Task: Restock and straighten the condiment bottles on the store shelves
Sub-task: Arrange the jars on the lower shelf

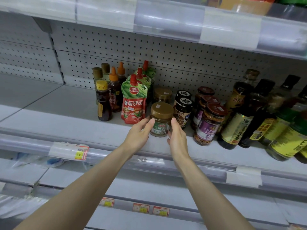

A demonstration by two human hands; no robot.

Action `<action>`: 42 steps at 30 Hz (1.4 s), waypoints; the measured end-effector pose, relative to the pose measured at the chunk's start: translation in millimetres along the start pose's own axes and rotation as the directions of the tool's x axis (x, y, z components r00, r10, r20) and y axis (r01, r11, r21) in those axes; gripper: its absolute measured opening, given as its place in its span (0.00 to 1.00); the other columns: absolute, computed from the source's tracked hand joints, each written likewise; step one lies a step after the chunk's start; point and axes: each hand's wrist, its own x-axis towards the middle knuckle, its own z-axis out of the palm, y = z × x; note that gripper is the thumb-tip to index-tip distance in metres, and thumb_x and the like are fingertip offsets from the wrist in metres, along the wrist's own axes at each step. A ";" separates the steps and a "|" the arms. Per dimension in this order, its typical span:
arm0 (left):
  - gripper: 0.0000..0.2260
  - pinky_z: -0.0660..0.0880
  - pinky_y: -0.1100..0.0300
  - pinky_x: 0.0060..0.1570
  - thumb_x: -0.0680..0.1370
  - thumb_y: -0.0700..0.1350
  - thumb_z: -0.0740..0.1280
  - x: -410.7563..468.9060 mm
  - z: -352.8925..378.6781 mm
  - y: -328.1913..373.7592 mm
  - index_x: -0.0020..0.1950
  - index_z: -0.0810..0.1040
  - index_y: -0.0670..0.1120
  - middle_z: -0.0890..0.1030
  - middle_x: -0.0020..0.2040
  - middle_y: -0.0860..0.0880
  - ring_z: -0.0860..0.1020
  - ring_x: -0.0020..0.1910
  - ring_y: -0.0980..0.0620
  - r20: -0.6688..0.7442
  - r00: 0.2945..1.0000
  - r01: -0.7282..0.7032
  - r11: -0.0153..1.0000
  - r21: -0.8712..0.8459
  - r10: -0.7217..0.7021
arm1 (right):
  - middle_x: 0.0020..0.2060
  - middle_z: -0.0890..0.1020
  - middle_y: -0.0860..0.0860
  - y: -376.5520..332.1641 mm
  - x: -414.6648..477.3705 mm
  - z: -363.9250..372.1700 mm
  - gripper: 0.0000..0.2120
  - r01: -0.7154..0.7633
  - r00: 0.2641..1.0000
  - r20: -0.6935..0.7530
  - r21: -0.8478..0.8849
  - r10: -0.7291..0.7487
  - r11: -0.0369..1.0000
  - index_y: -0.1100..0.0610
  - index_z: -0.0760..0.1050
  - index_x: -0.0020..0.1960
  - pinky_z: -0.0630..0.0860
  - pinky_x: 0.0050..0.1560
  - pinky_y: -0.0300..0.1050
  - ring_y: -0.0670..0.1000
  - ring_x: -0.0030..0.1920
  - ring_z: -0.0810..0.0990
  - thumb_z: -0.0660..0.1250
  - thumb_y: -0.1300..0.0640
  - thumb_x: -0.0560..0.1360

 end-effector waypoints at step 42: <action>0.08 0.71 0.58 0.55 0.83 0.52 0.56 40.0 7.3 2.6 0.56 0.73 0.53 0.79 0.51 0.53 0.77 0.56 0.52 0.005 0.999 0.040 0.991 -0.131 -0.040 | 0.67 0.76 0.51 -4.2 48.9 10.4 0.37 -0.030 1.000 0.000 -0.053 0.030 0.998 0.50 0.69 0.72 0.67 0.70 0.54 0.54 0.66 0.73 0.57 0.31 0.69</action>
